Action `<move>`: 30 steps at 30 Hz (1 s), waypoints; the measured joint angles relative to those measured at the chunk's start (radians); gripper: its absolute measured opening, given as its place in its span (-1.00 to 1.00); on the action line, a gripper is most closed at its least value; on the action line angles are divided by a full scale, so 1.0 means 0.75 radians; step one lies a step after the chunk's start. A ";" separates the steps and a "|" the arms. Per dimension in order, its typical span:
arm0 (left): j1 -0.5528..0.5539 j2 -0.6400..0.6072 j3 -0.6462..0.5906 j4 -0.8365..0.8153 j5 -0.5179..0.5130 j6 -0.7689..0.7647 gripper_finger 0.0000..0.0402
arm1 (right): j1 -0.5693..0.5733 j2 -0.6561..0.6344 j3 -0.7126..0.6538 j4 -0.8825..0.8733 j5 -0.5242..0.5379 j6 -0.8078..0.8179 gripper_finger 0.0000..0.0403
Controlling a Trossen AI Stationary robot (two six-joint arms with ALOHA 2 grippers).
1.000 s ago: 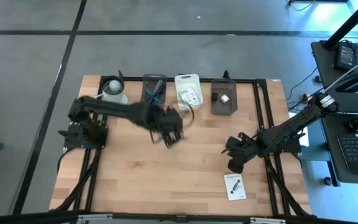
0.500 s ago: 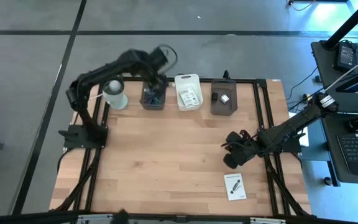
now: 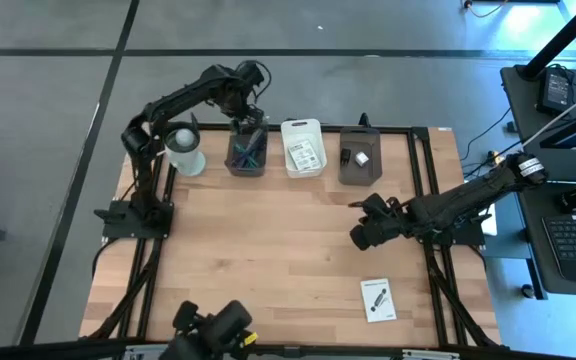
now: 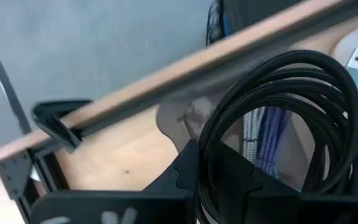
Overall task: Pick and place items into bin
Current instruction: Put the black charger cable into the left black bin
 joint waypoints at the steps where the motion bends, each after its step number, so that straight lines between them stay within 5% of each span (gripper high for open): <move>1: 0.000 0.023 0.000 -0.007 0.001 -0.006 -0.89 | -0.009 0.000 0.000 -0.001 0.000 0.000 -1.00; 10: -0.044 0.098 -0.003 -0.024 -0.111 -0.057 -0.88 | -0.023 0.000 0.000 -0.003 -0.001 -0.002 -1.00; 15: -0.053 0.035 -0.222 0.050 -0.121 -0.130 -0.88 | -0.023 0.000 0.000 -0.004 -0.002 -0.003 -1.00; 21: -0.053 -0.112 -0.511 0.345 0.040 -0.225 -0.88 | -0.023 0.000 0.000 -0.004 -0.003 -0.016 -1.00; 30: -0.035 -0.157 -0.534 0.465 -0.011 -0.377 -0.88 | -0.024 0.000 0.000 -0.003 -0.003 -0.037 -1.00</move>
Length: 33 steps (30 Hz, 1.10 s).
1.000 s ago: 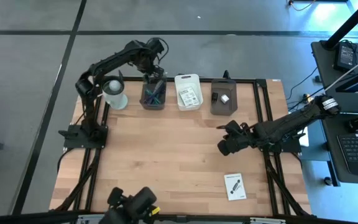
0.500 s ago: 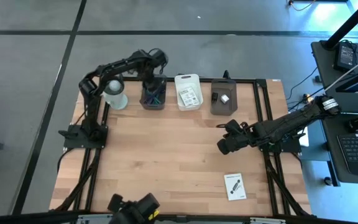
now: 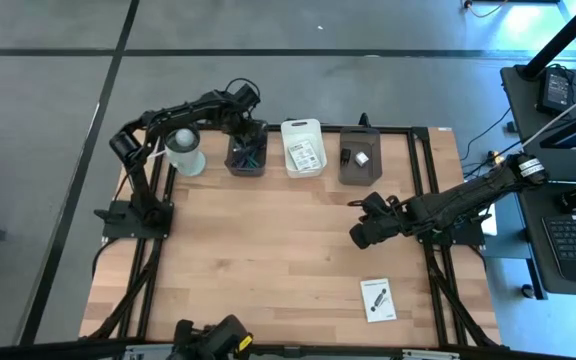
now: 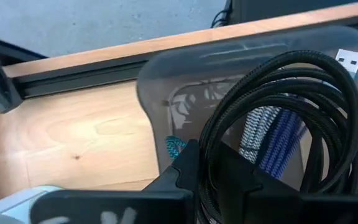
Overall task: Pick and place items into bin
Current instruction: Put the black charger cable into the left black bin, then put the white card reader box into the white bin
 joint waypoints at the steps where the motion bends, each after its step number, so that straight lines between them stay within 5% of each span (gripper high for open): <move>1: 0.001 0.000 0.000 0.001 -0.002 -0.004 -0.88 | 0.000 0.000 0.000 0.002 0.000 0.004 -1.00; 20: 0.004 -0.001 0.000 0.035 -0.001 0.048 -0.39 | -0.004 0.000 0.000 0.035 -0.001 0.008 -1.00; 33: -0.066 -0.151 0.000 0.046 0.020 0.192 -0.43 | 0.011 -0.124 0.000 -0.152 -0.048 0.075 -1.00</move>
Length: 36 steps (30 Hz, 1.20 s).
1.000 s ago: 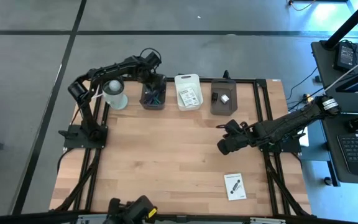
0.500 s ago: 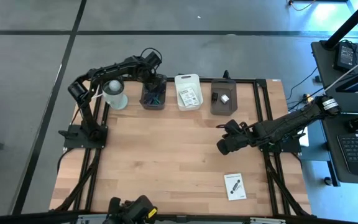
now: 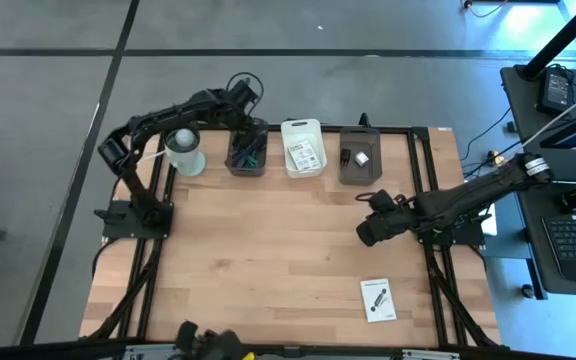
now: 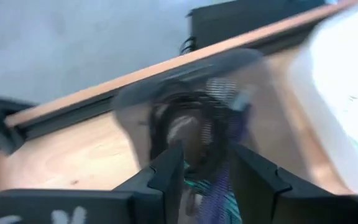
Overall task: Pick and place items into bin
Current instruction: Put the white card reader box into the white bin
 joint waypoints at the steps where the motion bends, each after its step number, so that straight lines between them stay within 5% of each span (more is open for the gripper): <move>1: -0.025 -0.017 0.000 0.008 0.001 0.020 -0.45 | 0.012 -0.028 0.000 -0.033 0.000 0.001 -1.00; 11: -0.477 -0.082 0.000 0.274 -0.012 0.206 -0.96 | 0.116 -0.251 0.001 -0.258 0.036 0.000 -1.00; 21: -0.906 -0.080 0.000 0.544 -0.243 0.103 -0.99 | 0.382 -0.353 0.001 -0.299 -0.087 0.060 -1.00; 30: -1.120 0.021 0.000 0.569 -0.246 -0.007 -0.99 | 0.657 -0.255 0.001 -0.246 -0.369 0.173 -1.00; 36: -1.232 0.124 -0.001 0.588 -0.221 -0.010 -0.99 | 0.709 -0.053 0.001 0.037 -0.385 0.073 -1.00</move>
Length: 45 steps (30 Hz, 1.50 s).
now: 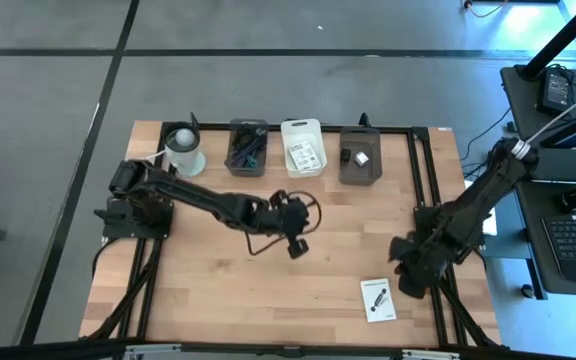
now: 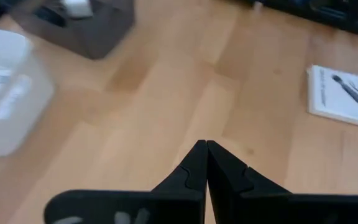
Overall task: Pick and place items into bin
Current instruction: Put the white card reader box into the white bin
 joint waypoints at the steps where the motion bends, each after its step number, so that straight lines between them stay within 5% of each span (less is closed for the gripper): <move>1: -0.014 0.009 0.000 0.008 0.001 -0.012 -0.99 | 0.000 0.043 0.000 0.045 0.001 -0.017 -1.00; 13: -0.107 0.031 0.001 0.024 -0.020 -0.115 -0.99 | -0.028 0.476 0.001 0.412 0.000 -0.243 -1.00; 24: -0.110 0.031 0.001 0.029 -0.015 -0.146 -0.99 | -0.222 0.622 0.008 0.501 0.107 -0.326 -1.00; 35: -0.090 0.030 0.001 0.030 -0.013 -0.162 -0.99 | -0.506 0.568 0.008 0.562 0.144 -0.545 -1.00; 45: -0.034 0.046 0.001 0.138 0.065 -0.265 -0.99 | -0.508 0.110 0.082 0.191 0.170 -0.437 -1.00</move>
